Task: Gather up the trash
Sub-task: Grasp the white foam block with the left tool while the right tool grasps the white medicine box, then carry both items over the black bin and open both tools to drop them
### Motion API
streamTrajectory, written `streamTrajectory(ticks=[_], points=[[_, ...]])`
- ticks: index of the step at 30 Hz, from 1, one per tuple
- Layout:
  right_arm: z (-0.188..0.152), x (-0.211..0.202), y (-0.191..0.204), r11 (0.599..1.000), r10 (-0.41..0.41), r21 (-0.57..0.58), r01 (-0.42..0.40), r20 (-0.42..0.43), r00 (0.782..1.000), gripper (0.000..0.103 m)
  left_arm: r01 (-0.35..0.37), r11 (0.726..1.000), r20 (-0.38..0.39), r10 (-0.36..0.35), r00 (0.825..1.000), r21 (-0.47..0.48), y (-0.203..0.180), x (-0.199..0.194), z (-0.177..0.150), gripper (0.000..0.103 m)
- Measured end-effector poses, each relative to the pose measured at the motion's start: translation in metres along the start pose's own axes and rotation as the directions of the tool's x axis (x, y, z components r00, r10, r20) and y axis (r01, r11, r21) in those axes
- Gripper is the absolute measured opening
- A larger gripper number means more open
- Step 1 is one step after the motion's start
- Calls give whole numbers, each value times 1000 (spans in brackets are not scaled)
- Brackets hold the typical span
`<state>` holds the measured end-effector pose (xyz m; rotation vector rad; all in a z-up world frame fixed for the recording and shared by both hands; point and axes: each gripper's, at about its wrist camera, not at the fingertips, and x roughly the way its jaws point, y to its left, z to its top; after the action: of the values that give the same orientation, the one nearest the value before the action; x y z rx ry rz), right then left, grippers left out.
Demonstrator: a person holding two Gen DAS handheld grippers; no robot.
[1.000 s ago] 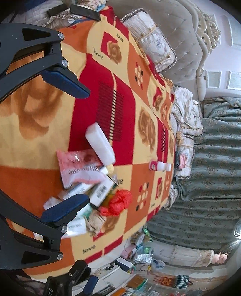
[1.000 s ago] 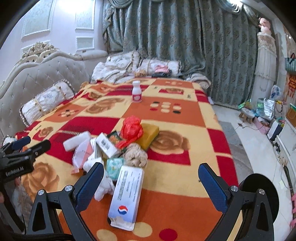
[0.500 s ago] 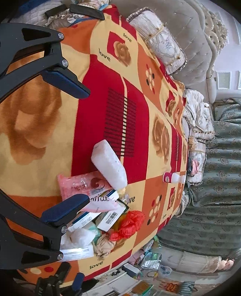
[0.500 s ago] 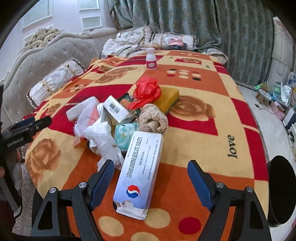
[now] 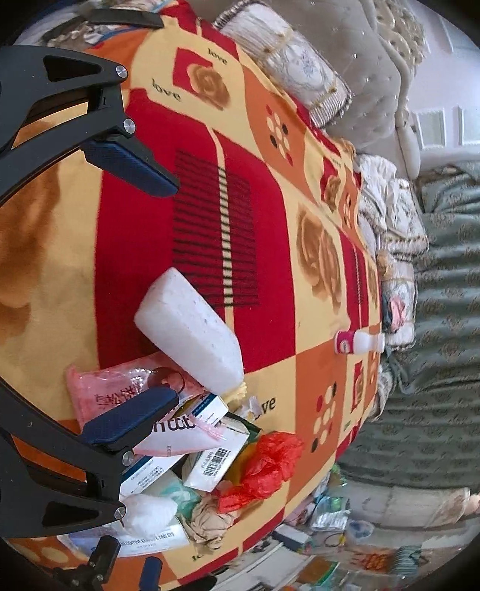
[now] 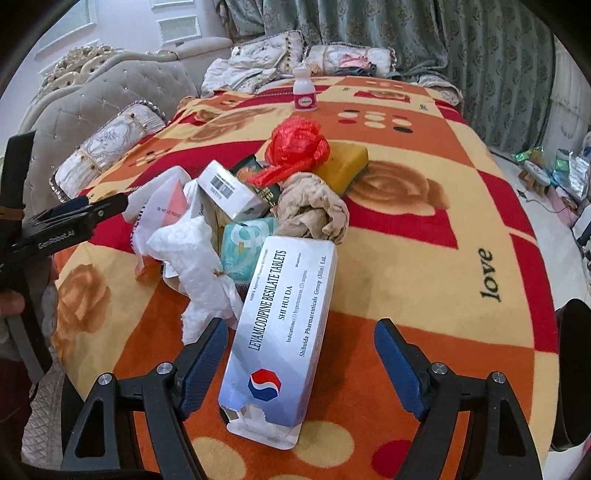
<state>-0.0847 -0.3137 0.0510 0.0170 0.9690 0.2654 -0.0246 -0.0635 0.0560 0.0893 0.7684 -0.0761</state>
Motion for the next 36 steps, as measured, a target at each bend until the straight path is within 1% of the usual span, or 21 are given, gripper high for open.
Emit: streamTrajectory(ticks=[3,4,5,6,7,8,11,14,15,17,19,22,25,27,31,32,33,35,36], points=[[1,6,2,1000,12,1,-12,-14,1000,80,27,1000,-14,-27,1000,13,-1,11,4,102],[1,9,3,1000,15,-4,-15,-21,1000,80,34,999,-24,-33,999,22,-2,15,5,98],[1,12,4,1000,16,-8,-17,-29,999,79,40,999,-32,-39,999,28,-3,18,6,81],[0,14,5,1000,20,-8,-20,-33,999,64,54,998,-53,-52,997,29,-4,22,6,69],[-1,15,4,999,37,-3,-37,-41,998,53,84,996,-80,-82,993,18,-3,27,7,47],[-1,17,3,998,60,11,-60,-52,997,52,127,992,-90,-127,988,-13,0,28,8,47],[-1,14,-1,996,82,24,-80,-55,995,52,142,989,-84,-146,986,-52,6,23,10,44],[-2,5,-8,994,100,39,-98,-43,994,52,168,978,-66,-177,982,-125,17,5,11,42],[-3,2,-10,994,106,40,-104,-42,994,52,171,976,-62,-180,982,-133,18,0,12,42],[-4,-9,-14,993,117,38,-115,-32,993,52,181,974,-46,-189,981,-137,17,-17,15,42],[-5,-20,-20,994,107,32,-106,-12,994,52,199,971,-35,-205,978,-135,11,-30,19,42],[-6,-32,-30,995,95,43,-95,11,995,52,240,965,-17,-243,970,-109,-8,-50,25,42],[-9,-44,-46,995,75,66,-77,34,997,52,290,954,-7,-291,957,-70,-40,-66,31,42],[-10,-53,-60,995,53,87,-58,51,997,52,332,942,-11,-333,943,-42,-67,-76,34,42],[-19,-75,-105,988,-16,154,3,83,996,52,429,903,-26,-429,903,7,-124,-90,39,42],[-23,-81,-115,985,-32,172,16,89,996,52,458,889,-39,-456,889,28,-145,-93,41,42],[-26,-86,-129,980,-52,196,33,95,994,52,475,879,-48,-473,880,39,-159,-95,41,42],[-33,-97,-154,969,-99,236,73,100,990,52,520,852,-77,-516,853,57,-192,-97,42,42],[-37,-102,-167,962,-124,256,95,99,987,52,548,834,-93,-542,835,64,-212,-98,44,42]])
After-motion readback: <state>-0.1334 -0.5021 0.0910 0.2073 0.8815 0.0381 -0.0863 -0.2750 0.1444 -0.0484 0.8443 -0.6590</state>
